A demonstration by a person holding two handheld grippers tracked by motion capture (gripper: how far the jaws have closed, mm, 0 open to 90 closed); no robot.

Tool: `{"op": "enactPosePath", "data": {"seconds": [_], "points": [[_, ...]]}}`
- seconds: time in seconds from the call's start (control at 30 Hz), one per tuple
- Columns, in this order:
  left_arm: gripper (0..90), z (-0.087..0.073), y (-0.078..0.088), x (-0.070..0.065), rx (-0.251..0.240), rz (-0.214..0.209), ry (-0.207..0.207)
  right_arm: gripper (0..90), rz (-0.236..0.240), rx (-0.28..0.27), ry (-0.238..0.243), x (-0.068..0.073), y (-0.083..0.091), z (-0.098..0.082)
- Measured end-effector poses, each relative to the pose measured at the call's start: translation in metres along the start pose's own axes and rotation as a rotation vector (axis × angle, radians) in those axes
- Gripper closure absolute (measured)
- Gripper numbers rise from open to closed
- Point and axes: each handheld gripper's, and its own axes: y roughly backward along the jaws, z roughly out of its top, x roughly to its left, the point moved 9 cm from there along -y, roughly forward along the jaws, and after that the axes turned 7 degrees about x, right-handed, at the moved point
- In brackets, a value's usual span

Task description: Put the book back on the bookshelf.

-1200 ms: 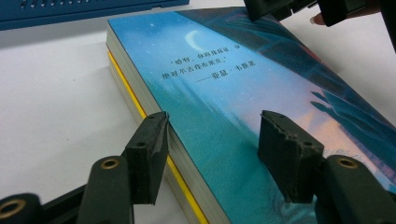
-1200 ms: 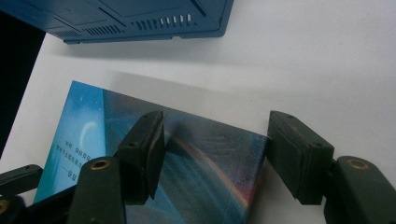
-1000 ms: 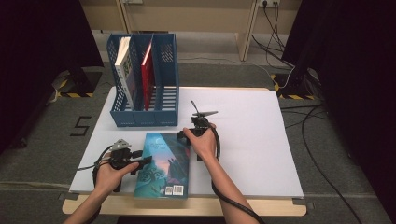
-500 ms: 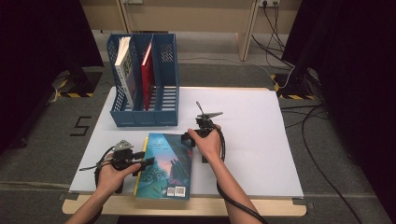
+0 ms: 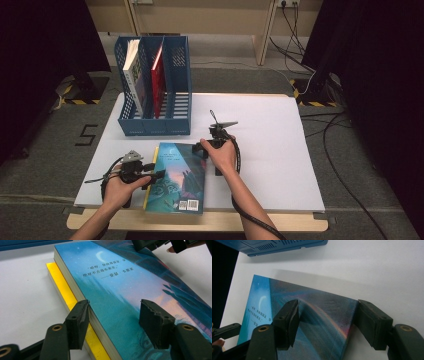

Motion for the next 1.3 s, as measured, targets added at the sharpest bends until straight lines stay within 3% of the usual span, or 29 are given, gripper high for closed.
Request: {"op": "enactPosePath", "data": {"seconds": [0.27, 0.43, 0.93, 1.3], "points": [[40.3, 0.000, 0.000, 0.000, 0.007, 0.006, -0.006, 38.7, -0.002, -0.001, -0.009, 0.000, 0.000, 0.000], [39.9, 0.000, 0.000, 0.000, 0.010, 0.010, -0.011, 46.7, -0.015, -0.001, -0.003, 0.000, 0.007, 0.002], [39.4, -0.001, 0.002, 0.001, 0.014, 0.022, -0.010, 58.3, -0.031, -0.022, 0.010, 0.008, 0.022, 0.005], [39.6, -0.002, 0.002, 0.001, 0.007, 0.016, -0.005, 54.1, -0.051, -0.027, -0.017, 0.006, 0.016, 0.003]]}}
